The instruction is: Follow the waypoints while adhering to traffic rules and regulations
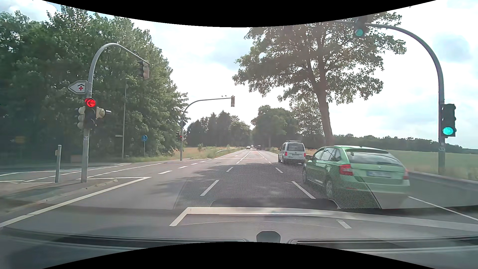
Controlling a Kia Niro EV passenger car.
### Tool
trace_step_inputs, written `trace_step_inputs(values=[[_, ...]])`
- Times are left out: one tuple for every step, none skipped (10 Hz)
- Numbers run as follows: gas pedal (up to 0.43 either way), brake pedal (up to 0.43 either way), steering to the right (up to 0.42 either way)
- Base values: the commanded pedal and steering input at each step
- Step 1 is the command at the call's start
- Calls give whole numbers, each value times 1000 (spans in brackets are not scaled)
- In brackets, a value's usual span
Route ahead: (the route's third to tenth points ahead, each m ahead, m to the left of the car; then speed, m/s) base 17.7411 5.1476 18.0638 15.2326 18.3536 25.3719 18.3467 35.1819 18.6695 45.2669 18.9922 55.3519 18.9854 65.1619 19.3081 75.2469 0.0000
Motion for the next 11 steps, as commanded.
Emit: trace_step_inputs(values=[[0, 463, -1], [0, 463, -2], [0, 470, -1], [0, 470, -1], [0, 463, -1], [0, 470, -1], [0, 470, -1], [0, 470, -1], [0, 463, -1], [0, 470, -1], [0, 470, -1]])
